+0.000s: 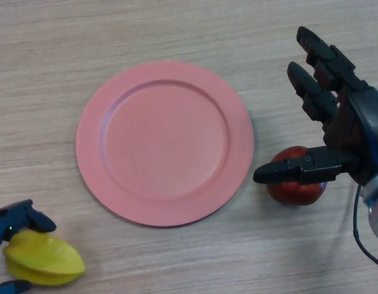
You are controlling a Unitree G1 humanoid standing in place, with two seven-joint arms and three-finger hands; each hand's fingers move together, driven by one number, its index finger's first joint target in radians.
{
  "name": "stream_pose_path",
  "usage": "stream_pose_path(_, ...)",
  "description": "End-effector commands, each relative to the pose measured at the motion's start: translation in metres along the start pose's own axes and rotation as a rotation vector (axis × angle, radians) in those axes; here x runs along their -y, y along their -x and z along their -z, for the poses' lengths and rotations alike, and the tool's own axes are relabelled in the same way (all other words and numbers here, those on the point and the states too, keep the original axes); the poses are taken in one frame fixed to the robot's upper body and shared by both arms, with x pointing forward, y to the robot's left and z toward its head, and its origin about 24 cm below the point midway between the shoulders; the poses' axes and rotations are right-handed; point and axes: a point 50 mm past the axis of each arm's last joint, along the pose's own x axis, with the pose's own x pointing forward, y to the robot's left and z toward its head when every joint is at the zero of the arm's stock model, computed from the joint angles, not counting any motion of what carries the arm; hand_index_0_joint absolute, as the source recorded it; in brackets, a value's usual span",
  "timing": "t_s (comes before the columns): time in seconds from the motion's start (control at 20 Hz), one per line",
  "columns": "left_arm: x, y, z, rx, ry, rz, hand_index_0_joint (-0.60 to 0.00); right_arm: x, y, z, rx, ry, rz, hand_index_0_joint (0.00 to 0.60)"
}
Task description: Pick up the yellow starfruit and place it on the plate
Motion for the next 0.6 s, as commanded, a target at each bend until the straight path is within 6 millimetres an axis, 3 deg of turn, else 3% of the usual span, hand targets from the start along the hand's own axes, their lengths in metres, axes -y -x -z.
stream_pose_path(0.05,-0.035,0.013,-0.012,0.106,-0.030,-0.185,-0.600,0.009,0.003,-0.033,0.201,0.023,0.027,0.000)
stream_pose_path(0.35,-0.065,0.014,-0.055,0.305,-0.096,-0.314,-0.600,0.008,0.004,-0.035,0.220,0.041,0.021,0.000)
stream_pose_path(0.4,-0.066,0.012,-0.056,0.294,-0.110,-0.264,-0.600,0.008,0.005,-0.035,0.223,0.042,0.022,0.000)
stream_pose_path(0.55,-0.068,0.013,-0.067,0.239,0.110,0.021,-0.600,0.010,0.008,-0.036,0.211,0.029,0.020,0.000)
stream_pose_path(0.6,-0.066,0.008,-0.072,0.243,0.069,0.046,-0.600,0.011,0.008,-0.036,0.205,0.027,0.022,0.000)
